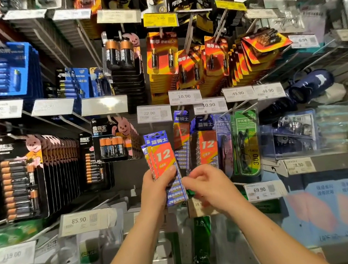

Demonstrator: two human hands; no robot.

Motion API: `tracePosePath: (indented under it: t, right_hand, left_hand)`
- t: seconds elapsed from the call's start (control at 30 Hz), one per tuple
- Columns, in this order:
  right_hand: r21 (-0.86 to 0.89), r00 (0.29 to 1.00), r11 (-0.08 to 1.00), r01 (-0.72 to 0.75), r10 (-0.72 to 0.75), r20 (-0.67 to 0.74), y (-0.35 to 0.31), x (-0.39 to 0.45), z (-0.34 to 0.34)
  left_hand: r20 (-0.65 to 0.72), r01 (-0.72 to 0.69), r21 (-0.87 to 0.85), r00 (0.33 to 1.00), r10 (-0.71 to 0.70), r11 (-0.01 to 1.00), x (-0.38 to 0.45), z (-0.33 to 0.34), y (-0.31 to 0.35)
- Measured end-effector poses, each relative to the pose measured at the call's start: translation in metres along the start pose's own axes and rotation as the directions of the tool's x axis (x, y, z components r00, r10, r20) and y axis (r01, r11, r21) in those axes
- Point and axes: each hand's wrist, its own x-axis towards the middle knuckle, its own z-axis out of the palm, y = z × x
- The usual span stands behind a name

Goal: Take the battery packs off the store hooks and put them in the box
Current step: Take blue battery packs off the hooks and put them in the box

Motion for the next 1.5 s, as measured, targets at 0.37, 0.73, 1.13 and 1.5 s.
tracePosePath:
  t: [0.37, 0.73, 1.13, 1.5]
  right_hand:
    - [0.106, 0.999, 0.994, -0.016, 0.012, 0.041, 0.002, -0.004, 0.018]
    - [0.279, 0.990, 0.960, -0.016, 0.055, -0.131, -0.005, 0.024, -0.008]
    - [0.252, 0.986, 0.968, -0.013, 0.055, -0.157, -0.014, 0.047, -0.009]
    - [-0.140, 0.955, 0.986, 0.086, -0.122, -0.272, 0.001, 0.012, -0.001]
  left_hand:
    - [-0.013, 0.054, 0.064, 0.998, -0.054, 0.996, -0.010, 0.003, 0.002]
    - [-0.057, 0.078, 0.077, 0.996, -0.073, 0.994, -0.008, -0.008, 0.022]
    - [-0.066, 0.146, -0.033, 0.987, -0.148, 0.989, -0.004, -0.010, 0.027]
    - [-0.056, 0.097, -0.069, 0.993, -0.101, 0.993, -0.013, 0.005, 0.038]
